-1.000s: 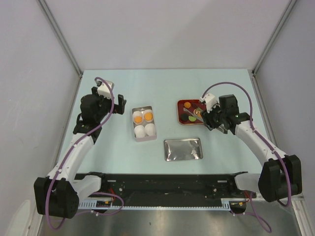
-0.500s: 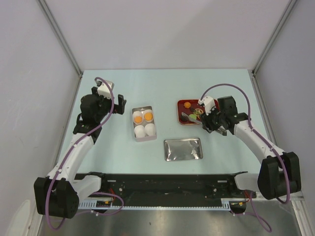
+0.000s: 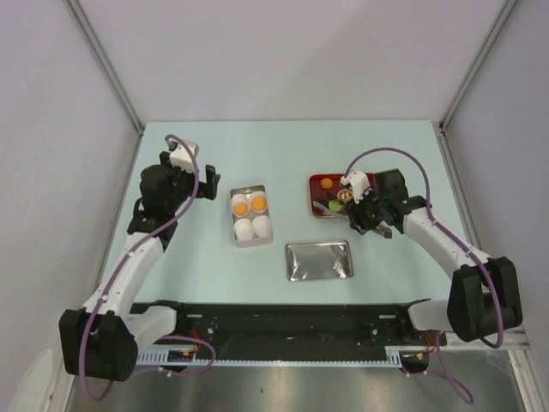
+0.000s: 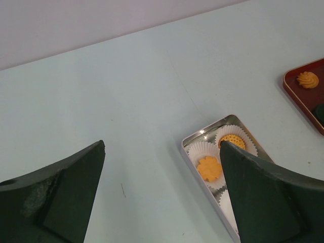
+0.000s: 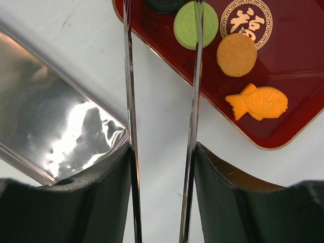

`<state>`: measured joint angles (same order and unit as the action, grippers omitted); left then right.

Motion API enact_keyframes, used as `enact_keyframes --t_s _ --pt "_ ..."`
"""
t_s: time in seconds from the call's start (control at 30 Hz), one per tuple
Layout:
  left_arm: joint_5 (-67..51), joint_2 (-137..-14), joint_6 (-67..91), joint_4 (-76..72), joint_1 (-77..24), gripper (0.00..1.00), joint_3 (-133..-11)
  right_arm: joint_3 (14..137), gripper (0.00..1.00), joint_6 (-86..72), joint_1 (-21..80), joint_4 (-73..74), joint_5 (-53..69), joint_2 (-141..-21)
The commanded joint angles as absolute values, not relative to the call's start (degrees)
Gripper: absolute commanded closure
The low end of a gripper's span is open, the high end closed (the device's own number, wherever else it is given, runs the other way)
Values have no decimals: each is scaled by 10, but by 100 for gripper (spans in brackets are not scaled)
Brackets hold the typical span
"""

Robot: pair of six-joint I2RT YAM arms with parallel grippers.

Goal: Pack the cookies

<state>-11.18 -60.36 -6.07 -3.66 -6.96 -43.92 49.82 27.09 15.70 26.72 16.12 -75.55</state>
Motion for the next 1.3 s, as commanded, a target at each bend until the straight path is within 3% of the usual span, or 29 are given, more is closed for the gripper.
enact_keyframes --t_s 0.0,1.03,1.27 --pt "-126 -602 -65 -47 -72 0 -443 501 46 279 164 254 163 -758" --pt "-125 -602 -67 -47 -72 0 -442 504 49 288 201 221 127 -795" --pt "-125 -602 -67 -48 -72 0 -441 508 55 289 203 221 127 -799"
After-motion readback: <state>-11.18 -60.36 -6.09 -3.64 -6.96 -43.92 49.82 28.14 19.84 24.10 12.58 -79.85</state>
